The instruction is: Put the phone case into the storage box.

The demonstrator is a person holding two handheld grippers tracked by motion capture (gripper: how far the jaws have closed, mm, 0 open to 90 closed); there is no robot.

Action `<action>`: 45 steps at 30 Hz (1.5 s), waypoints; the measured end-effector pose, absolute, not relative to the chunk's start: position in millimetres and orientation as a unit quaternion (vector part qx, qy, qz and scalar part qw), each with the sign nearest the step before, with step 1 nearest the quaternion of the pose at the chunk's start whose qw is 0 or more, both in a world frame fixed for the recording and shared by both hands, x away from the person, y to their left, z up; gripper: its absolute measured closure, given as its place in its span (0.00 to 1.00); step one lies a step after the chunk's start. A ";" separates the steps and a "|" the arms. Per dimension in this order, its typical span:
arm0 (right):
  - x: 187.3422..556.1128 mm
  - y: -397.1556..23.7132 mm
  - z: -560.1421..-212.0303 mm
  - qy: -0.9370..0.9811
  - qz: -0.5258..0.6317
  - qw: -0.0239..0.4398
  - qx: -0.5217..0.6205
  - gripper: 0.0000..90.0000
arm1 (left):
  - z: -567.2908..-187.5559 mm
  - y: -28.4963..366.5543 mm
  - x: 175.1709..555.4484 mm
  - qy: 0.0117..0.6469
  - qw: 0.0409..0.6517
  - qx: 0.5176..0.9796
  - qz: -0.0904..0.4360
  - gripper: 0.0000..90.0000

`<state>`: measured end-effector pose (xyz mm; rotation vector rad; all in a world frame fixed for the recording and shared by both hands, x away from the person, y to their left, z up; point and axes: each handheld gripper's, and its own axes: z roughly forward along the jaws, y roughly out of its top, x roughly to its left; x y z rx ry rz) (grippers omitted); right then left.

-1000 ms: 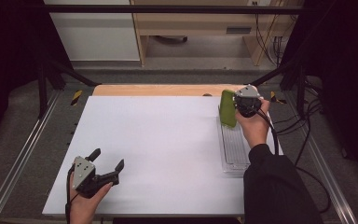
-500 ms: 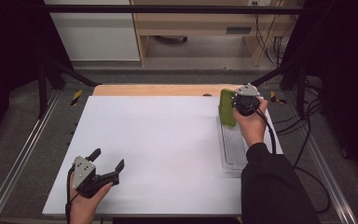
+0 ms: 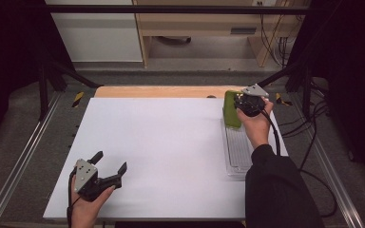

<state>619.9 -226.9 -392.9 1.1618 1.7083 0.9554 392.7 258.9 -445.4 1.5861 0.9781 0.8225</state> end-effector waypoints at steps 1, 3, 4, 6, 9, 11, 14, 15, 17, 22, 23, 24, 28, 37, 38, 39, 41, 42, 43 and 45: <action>620.3 -227.3 -393.2 0.681 0.382 0.418 0.464 0.60 | -445.4 258.9 392.7 0.409 0.525 0.663 0.344 0.08; 620.8 -227.7 -393.5 0.679 0.384 0.416 0.467 0.60 | -445.3 258.8 392.7 0.409 0.525 0.663 0.344 0.08; 621.0 -227.9 -393.6 0.678 0.386 0.415 0.468 0.59 | -445.3 258.8 392.5 0.408 0.524 0.664 0.344 0.08; 621.3 -227.8 -393.9 0.675 0.391 0.412 0.471 0.57 | -445.3 258.7 392.5 0.408 0.524 0.663 0.344 0.08; 622.3 -227.4 -394.8 0.674 0.390 0.410 0.474 0.49 | -445.3 258.8 392.6 0.409 0.525 0.663 0.344 0.08; 623.2 -227.7 -396.0 0.674 0.396 0.405 0.475 0.43 | -445.3 258.8 392.6 0.408 0.524 0.664 0.344 0.08; 624.1 -228.6 -396.8 0.668 0.402 0.398 0.483 0.36 | -445.4 258.8 392.6 0.409 0.525 0.663 0.344 0.08; 624.3 -229.0 -396.8 0.668 0.402 0.398 0.483 0.35 | -445.3 258.8 392.6 0.408 0.524 0.663 0.344 0.08; 624.2 -229.2 -396.5 0.666 0.407 0.397 0.483 0.31 | -445.4 258.9 392.7 0.409 0.525 0.663 0.344 0.08; 624.2 -227.5 -396.1 0.665 0.408 0.401 0.481 0.27 | -445.4 258.8 392.7 0.409 0.524 0.663 0.344 0.08; 624.1 -227.3 -396.0 0.664 0.408 0.402 0.480 0.27 | -445.3 258.7 392.6 0.408 0.524 0.663 0.344 0.08; 624.1 -227.0 -395.9 0.663 0.408 0.405 0.480 0.26 | -445.3 258.8 392.6 0.408 0.524 0.664 0.344 0.08; 623.8 -225.8 -395.3 0.659 0.409 0.414 0.476 0.21 | -445.3 258.7 392.6 0.408 0.524 0.664 0.344 0.08; 620.7 -223.4 -391.3 0.656 0.415 0.419 0.471 0.20 | -445.2 258.8 392.5 0.408 0.524 0.663 0.344 0.08; 620.6 -223.2 -391.1 0.656 0.415 0.418 0.472 0.19 | -445.2 258.8 392.5 0.408 0.524 0.663 0.345 0.08; 620.3 -222.9 -391.0 0.656 0.416 0.416 0.473 0.19 | -445.2 258.7 392.5 0.408 0.524 0.663 0.345 0.08; 620.1 -222.7 -390.8 0.657 0.416 0.415 0.473 0.18 | -445.2 258.7 392.6 0.408 0.524 0.664 0.345 0.08; 620.0 -222.7 -390.8 0.657 0.417 0.413 0.474 0.18 | -445.2 258.8 392.6 0.408 0.524 0.664 0.345 0.07; 619.9 -222.9 -390.8 0.658 0.417 0.410 0.475 0.17 | -445.2 258.8 392.6 0.408 0.524 0.663 0.345 0.07; 619.8 -223.4 -390.9 0.659 0.418 0.403 0.479 0.17 | -445.2 258.9 392.6 0.408 0.524 0.663 0.345 0.07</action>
